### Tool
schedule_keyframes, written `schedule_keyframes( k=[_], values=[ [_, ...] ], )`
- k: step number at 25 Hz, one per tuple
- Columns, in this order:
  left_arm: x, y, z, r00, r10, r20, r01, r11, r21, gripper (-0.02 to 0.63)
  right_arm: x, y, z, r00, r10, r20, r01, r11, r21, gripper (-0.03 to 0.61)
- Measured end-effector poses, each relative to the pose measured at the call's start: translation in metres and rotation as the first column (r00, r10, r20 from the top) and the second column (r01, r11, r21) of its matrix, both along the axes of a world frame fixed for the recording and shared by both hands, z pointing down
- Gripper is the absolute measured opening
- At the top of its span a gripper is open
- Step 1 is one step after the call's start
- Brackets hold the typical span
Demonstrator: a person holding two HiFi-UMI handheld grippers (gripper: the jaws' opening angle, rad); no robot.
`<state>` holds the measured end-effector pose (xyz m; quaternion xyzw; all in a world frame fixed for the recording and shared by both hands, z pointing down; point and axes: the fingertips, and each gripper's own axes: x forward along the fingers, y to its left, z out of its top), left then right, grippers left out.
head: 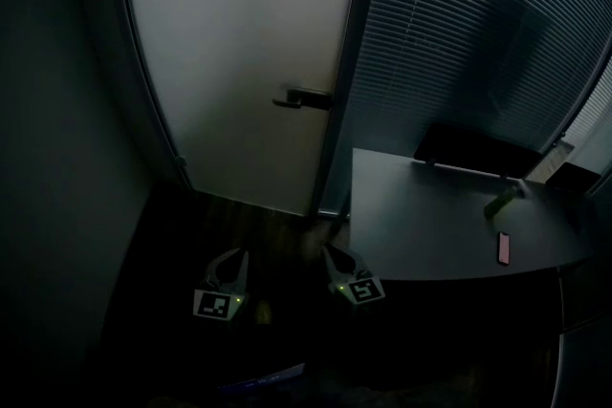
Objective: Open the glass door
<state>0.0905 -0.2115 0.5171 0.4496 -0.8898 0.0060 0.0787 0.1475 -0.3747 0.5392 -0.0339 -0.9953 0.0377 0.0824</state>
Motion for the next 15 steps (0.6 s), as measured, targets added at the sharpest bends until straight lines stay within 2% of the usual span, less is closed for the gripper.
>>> schedule_keyframes(
  k=[8,15],
  values=[
    [-0.096,-0.021,-0.018,0.997,0.073,-0.002,-0.073,0.997,-0.005,0.002,-0.080,-0.017,-0.021,0.997,0.077,0.006,-0.077,0.997,-0.011,0.000],
    [-0.175,-0.058,-0.033,0.984,0.179,-0.002,-0.179,0.983,-0.030,0.002,-0.146,-0.046,-0.032,0.983,0.181,-0.001,-0.181,0.983,-0.022,0.000]
  ],
)
